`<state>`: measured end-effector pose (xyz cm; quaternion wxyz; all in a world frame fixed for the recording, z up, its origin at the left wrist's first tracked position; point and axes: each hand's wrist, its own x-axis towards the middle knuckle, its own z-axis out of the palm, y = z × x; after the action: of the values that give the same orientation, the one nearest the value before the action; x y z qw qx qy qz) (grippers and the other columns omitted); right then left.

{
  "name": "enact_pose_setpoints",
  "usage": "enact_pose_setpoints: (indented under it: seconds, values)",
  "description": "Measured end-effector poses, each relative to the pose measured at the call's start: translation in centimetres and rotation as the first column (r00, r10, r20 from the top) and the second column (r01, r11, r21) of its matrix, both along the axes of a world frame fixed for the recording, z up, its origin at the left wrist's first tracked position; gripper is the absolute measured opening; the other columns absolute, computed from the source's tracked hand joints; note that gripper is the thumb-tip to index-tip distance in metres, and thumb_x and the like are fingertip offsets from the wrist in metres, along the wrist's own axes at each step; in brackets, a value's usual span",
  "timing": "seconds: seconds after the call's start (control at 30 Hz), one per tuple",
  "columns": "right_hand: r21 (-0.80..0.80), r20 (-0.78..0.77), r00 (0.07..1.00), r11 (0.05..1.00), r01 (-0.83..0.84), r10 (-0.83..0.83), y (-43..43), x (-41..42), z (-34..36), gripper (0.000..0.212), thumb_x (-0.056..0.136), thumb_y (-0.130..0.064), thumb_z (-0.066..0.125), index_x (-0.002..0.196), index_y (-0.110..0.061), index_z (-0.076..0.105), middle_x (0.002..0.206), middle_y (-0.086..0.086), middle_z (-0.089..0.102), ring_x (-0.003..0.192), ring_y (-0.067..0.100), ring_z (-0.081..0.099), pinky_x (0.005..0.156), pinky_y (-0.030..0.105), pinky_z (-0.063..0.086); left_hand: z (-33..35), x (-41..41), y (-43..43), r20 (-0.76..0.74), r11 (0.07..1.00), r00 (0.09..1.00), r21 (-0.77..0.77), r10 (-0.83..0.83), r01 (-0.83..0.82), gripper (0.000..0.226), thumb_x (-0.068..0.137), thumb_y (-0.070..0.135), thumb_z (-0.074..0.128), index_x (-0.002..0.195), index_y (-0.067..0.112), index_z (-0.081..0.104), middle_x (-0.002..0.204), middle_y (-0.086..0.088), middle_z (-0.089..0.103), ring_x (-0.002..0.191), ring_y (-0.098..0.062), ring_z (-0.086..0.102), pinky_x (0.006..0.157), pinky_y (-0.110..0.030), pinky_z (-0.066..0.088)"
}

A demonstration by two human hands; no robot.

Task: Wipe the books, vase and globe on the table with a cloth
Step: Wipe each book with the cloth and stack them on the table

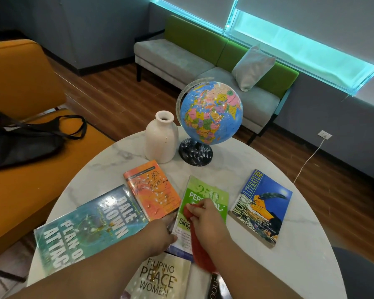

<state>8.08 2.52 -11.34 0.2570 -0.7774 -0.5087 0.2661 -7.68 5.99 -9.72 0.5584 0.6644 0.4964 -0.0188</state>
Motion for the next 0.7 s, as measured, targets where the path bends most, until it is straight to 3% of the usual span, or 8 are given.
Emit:
enact_pose_setpoints:
  seconds: [0.1, 0.2, 0.3, 0.4, 0.5, 0.63, 0.7]
  values:
    - [-0.006, 0.069, 0.995, 0.997, -0.073, 0.073, -0.3, -0.7, -0.2, 0.013, 0.093, -0.021, 0.060, 0.105, -0.019, 0.056, 0.091, -0.018, 0.051, 0.084, 0.002, 0.054, 0.068, 0.011, 0.038, -0.1, 0.0, 0.0, 0.000, 1.000, 1.000, 0.011, -0.002, 0.002, 0.065, 0.095, 0.015, 0.056, 0.148, 0.039, 0.028, 0.092, 0.004, 0.055, 0.084, -0.012, 0.054, 0.068, -0.016, 0.041]
    - [-0.020, 0.067, 0.972, 0.974, -0.226, 0.227, -1.3, -0.1, -0.5, 0.018, 0.092, -0.025, 0.063, 0.107, -0.019, 0.057, 0.092, -0.018, 0.054, 0.085, -0.003, 0.056, 0.074, 0.011, 0.042, -0.4, -0.1, 0.0, -0.016, 1.000, 1.000, 0.024, 0.000, 0.000, 0.066, 0.094, 0.017, 0.058, 0.147, 0.041, 0.027, 0.092, 0.003, 0.055, 0.084, -0.013, 0.055, 0.072, -0.020, 0.042]
    - [0.033, 0.023, 0.996, 0.995, -0.090, 0.089, 0.2, 0.5, -0.3, 0.010, 0.091, -0.022, 0.064, 0.094, -0.017, 0.056, 0.086, -0.009, 0.064, 0.077, -0.004, 0.063, 0.071, 0.018, 0.052, -0.4, -0.1, 0.0, 0.014, 1.000, 1.000, -0.005, 0.005, -0.005, 0.065, 0.094, 0.014, 0.057, 0.146, 0.041, 0.030, 0.096, 0.004, 0.059, 0.087, -0.012, 0.057, 0.072, -0.018, 0.043]
    - [0.024, 0.119, 0.989, 0.996, -0.087, 0.084, 1.0, 0.0, -0.6, 0.011, 0.095, -0.022, 0.058, 0.102, -0.012, 0.055, 0.087, -0.012, 0.055, 0.068, -0.015, 0.054, 0.058, 0.001, 0.038, -0.5, -0.1, 0.0, 0.008, 1.000, 1.000, -0.002, 0.011, -0.011, 0.067, 0.093, 0.015, 0.058, 0.147, 0.042, 0.029, 0.100, 0.000, 0.061, 0.092, -0.015, 0.059, 0.075, -0.020, 0.044]
    - [-0.036, 0.119, 0.962, 0.969, -0.243, 0.245, 0.2, -0.7, -0.7, 0.024, 0.095, -0.032, 0.055, 0.117, -0.020, 0.056, 0.097, -0.021, 0.049, 0.082, -0.018, 0.050, 0.070, -0.001, 0.035, -0.8, -0.2, 0.2, -0.009, 1.000, 1.000, 0.018, 0.006, -0.006, 0.066, 0.093, 0.017, 0.059, 0.147, 0.041, 0.029, 0.109, -0.009, 0.064, 0.093, -0.021, 0.060, 0.074, -0.021, 0.042]
    - [-0.078, 0.264, 0.938, 0.974, -0.212, 0.225, 1.4, 0.4, -0.9, 0.033, 0.097, -0.033, 0.047, 0.129, -0.031, 0.056, 0.121, -0.006, 0.046, 0.112, 0.014, 0.051, 0.099, 0.025, 0.041, -0.6, -0.1, 0.2, 0.024, 1.000, 1.000, -0.008, 0.009, -0.009, 0.066, 0.094, 0.015, 0.057, 0.148, 0.040, 0.028, 0.083, 0.007, 0.054, 0.074, -0.006, 0.053, 0.063, -0.014, 0.040]
    - [-0.059, 0.285, 0.937, 0.980, -0.192, 0.200, 1.5, -0.2, -0.7, 0.026, 0.098, -0.031, 0.045, 0.120, -0.030, 0.058, 0.116, -0.005, 0.047, 0.107, 0.017, 0.052, 0.095, 0.027, 0.042, -0.5, -0.2, 0.2, 0.032, 1.000, 0.999, -0.006, 0.014, -0.014, 0.067, 0.094, 0.014, 0.058, 0.148, 0.039, 0.027, 0.086, 0.005, 0.054, 0.071, -0.003, 0.051, 0.057, -0.011, 0.038]
